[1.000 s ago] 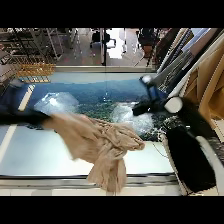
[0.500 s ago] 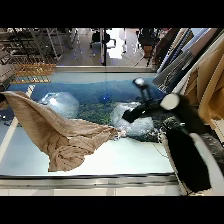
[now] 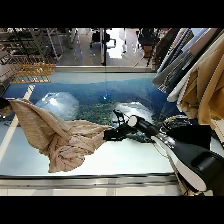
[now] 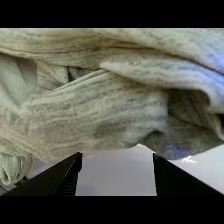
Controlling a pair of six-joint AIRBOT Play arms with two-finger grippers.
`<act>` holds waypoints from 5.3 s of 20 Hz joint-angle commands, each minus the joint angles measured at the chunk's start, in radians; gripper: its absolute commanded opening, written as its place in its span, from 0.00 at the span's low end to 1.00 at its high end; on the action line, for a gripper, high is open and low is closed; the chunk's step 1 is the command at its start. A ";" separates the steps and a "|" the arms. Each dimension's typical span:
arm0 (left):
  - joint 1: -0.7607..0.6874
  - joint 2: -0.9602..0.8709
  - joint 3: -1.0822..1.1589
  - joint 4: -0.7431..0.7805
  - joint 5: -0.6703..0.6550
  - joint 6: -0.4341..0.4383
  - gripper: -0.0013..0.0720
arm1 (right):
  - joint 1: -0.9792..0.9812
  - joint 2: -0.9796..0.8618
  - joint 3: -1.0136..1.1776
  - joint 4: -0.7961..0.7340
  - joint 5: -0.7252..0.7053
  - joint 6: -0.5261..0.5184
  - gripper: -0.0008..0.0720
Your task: Fold the clothes and pants, and hang the long-sleeved shirts on hangers.
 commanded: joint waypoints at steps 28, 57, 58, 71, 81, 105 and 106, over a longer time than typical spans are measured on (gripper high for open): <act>0.534 0.141 0.003 -0.452 -0.042 -0.049 0.03 | -0.106 0.697 0.478 -0.660 0.784 -0.236 0.03; 0.201 -0.122 -0.055 -0.004 -0.082 -0.036 0.03 | -0.057 0.432 -0.656 0.164 0.121 -0.157 0.54; 0.201 -0.122 -0.055 -0.004 -0.082 -0.036 0.03 | -0.040 0.408 -0.656 0.185 0.077 -0.169 0.54; 0.201 -0.122 -0.054 -0.004 -0.083 -0.036 0.03 | -0.031 0.483 -0.651 0.236 -0.095 -0.201 0.03; 0.202 -0.121 -0.047 -0.122 -0.074 -0.037 0.03 | -0.316 0.787 -0.265 -0.278 0.313 -0.008 0.03; 0.705 0.006 0.035 -0.291 0.033 -0.108 0.03 | -0.484 0.780 0.348 -0.615 0.494 -0.074 0.03; 0.648 -0.008 -0.002 -0.211 0.034 -0.108 0.03 | -0.484 0.748 0.285 -0.568 0.471 -0.073 0.03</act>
